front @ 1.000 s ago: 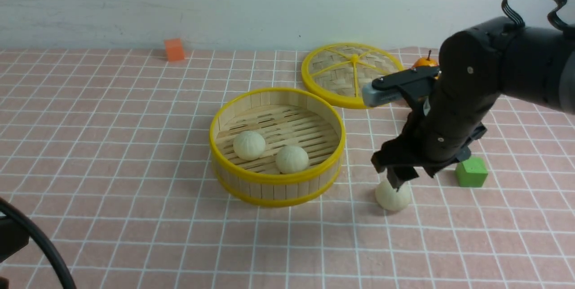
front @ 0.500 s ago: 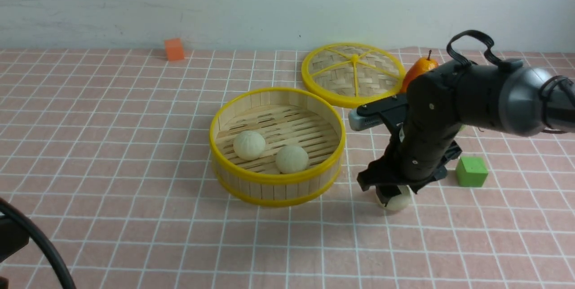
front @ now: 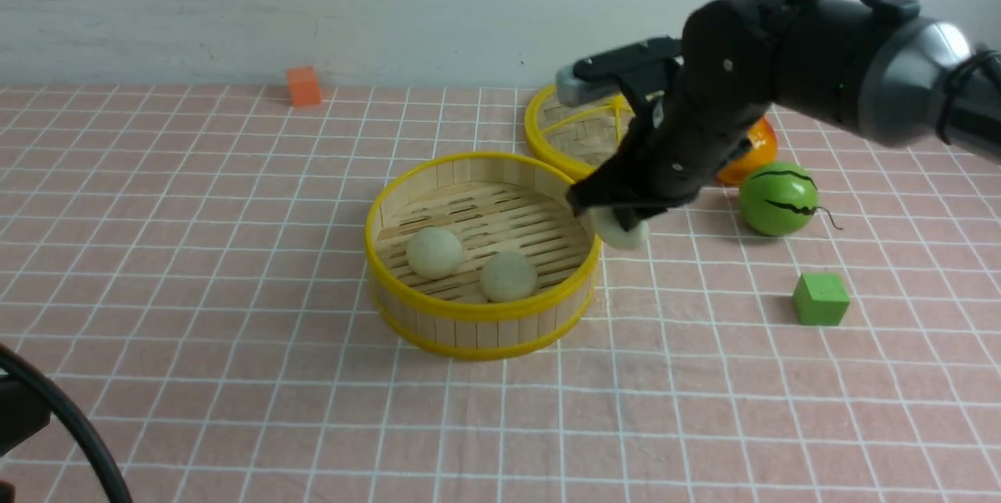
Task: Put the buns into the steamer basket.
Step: Use the right arm to put the steamed stuffed bun into the steamer
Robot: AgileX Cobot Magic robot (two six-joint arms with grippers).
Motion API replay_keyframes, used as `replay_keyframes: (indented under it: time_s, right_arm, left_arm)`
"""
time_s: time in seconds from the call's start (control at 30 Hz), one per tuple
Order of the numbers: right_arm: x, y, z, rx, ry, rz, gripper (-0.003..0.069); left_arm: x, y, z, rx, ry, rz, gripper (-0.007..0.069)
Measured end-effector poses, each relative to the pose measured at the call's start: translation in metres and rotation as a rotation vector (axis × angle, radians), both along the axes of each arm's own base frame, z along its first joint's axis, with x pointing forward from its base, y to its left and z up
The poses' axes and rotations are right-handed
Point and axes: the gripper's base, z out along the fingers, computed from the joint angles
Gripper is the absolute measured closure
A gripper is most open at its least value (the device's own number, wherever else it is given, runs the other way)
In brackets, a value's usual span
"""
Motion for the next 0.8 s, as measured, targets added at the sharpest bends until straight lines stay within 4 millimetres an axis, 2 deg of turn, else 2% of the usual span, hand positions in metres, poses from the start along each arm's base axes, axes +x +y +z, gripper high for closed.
replay_keyframes:
  time_s: [0.13, 0.27, 0.3, 0.33, 0.37, 0.4, 0.47, 0.53, 0.7, 0.8]
  right_arm:
    - [0.003, 0.021, 0.011, 0.046, -0.074, 0.043, 0.0643]
    - [0.018, 0.034, -0.012, 0.039, -0.078, 0.056, 0.0634]
    - [0.023, 0.037, -0.028, 0.023, -0.059, 0.058, 0.0622]
    - [0.025, 0.038, -0.032, 0.019, -0.053, 0.058, 0.062]
    - [0.032, 0.041, -0.057, -0.006, -0.023, 0.061, 0.0582]
    - [0.032, 0.041, -0.057, -0.005, -0.023, 0.061, 0.0582]
    - [0.037, 0.044, -0.077, -0.024, 0.004, 0.056, 0.049]
    - [0.039, 0.044, -0.08, -0.023, -0.001, 0.045, 0.0421]
    - [0.042, 0.044, -0.069, -0.014, -0.044, 0.029, 0.018]
    - [0.042, 0.043, -0.055, -0.022, -0.051, 0.027, 0.0104]
  left_arm:
    - [0.0, 0.0, 0.0, 0.0, 0.0, 0.0, 0.0587]
    - [0.0, 0.0, 0.0, 0.0, -0.001, 0.0, 0.0587]
    - [0.0, 0.0, 0.0, 0.0, -0.001, 0.0, 0.0587]
    - [0.0, 0.0, 0.0, 0.0, -0.001, 0.0, 0.0587]
    - [0.0, 0.0, 0.0, 0.0, -0.001, 0.0, 0.0585]
    - [0.0, 0.0, 0.0, 0.0, -0.001, 0.0, 0.0585]
    - [0.0, 0.0, 0.0, 0.0, -0.001, 0.0, 0.0585]
    - [0.0, 0.0, 0.0, 0.0, -0.001, 0.0, 0.0582]
    - [0.0, 0.0, 0.0, 0.002, 0.004, 0.0, 0.0572]
    - [-0.001, 0.0, -0.001, 0.007, 0.018, 0.001, 0.0568]
